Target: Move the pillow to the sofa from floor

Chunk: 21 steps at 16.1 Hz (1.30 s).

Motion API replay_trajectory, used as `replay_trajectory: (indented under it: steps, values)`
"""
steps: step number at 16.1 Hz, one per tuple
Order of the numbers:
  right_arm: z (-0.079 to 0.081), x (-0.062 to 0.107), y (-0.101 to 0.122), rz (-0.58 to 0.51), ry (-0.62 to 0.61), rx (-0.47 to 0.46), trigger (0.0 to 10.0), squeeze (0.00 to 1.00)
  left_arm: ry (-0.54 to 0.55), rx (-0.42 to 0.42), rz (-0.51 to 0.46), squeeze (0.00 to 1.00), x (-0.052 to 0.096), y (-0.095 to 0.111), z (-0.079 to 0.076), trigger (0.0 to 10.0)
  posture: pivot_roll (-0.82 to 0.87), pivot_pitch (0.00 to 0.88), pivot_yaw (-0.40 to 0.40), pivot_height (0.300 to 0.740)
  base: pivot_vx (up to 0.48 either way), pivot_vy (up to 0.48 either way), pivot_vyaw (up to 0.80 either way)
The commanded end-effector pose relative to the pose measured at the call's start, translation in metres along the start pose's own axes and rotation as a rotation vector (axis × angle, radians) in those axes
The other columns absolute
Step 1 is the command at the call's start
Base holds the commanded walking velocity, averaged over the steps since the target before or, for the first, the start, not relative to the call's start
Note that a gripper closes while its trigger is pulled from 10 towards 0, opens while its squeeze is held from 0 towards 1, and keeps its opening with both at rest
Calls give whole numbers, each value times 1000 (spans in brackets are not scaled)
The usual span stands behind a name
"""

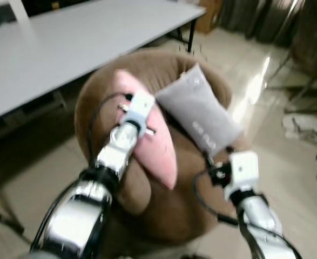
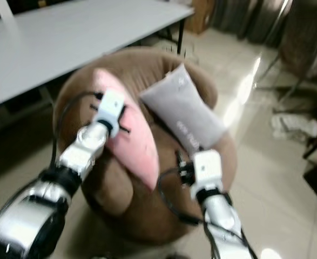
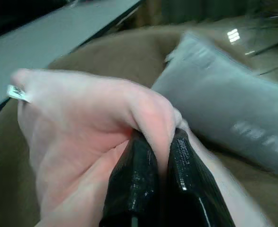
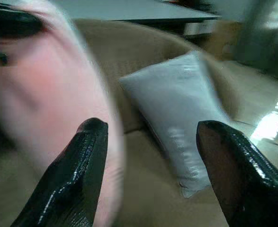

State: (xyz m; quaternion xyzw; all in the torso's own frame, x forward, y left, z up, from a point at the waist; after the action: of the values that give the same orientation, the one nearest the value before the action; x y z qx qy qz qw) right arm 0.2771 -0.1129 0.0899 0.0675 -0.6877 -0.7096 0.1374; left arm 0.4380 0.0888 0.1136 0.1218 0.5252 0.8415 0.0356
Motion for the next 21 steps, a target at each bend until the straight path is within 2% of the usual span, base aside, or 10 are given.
replay_trajectory:
  steps: [1,2,4,5,6,11,14,15,20,21]
  values:
    - [8,6,-8,48,69,1,10000,0,23,4,-3,0,-3,3,-4,10000,41,65,-24,740,0,0,0]
    - [11,9,-12,66,103,9,10000,0,15,7,24,0,-2,-4,-10,10000,28,81,-22,740,0,0,0]
    - [11,11,-13,72,109,18,10000,0,16,2,49,0,-2,-10,-14,10000,20,88,-20,740,0,0,0]
    - [15,13,-13,80,133,32,10000,0,28,-40,82,0,-1,-18,-13,10000,2,100,-11,740,0,0,0]
    - [18,15,-14,86,150,34,10000,0,35,-69,110,1000,0,-25,-11,10000,-2,104,-7,740,0,0,0]
    - [18,16,-16,94,149,19,10000,0,49,-80,121,1000,0,-29,-6,10000,4,112,-14,740,0,0,0]
    - [19,14,-13,81,150,12,10000,0,103,-47,95,1000,-1,-23,10,10000,12,109,-22,740,0,0,0]
    - [17,13,-10,71,149,10,10000,0,114,-10,63,1000,-3,-16,18,10000,18,106,-28,740,0,0,0]
    - [17,6,-7,56,162,7,10000,0,80,95,-40,1000,-2,-2,31,10000,40,101,-54,740,0,0,0]
    - [18,6,-6,55,165,7,10000,0,82,94,-56,1000,-2,-1,33,10000,41,101,-55,740,0,0,0]
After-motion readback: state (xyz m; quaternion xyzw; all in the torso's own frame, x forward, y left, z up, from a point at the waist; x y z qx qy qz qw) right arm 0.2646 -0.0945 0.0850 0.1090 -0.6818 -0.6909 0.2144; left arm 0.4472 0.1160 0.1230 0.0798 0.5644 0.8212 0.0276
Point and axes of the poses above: a point about 5 cm out from each wrist's last joint towards the gripper, its own x axis pointing back from the gripper into the wrist, its own y axis along the axis of the wrist's last joint, z = x × y, the point moved 6 cm from there along -x, pointing out of the wrist towards the gripper, and after that the axes turned 8 degrees about -x, right-handed, at the moved point
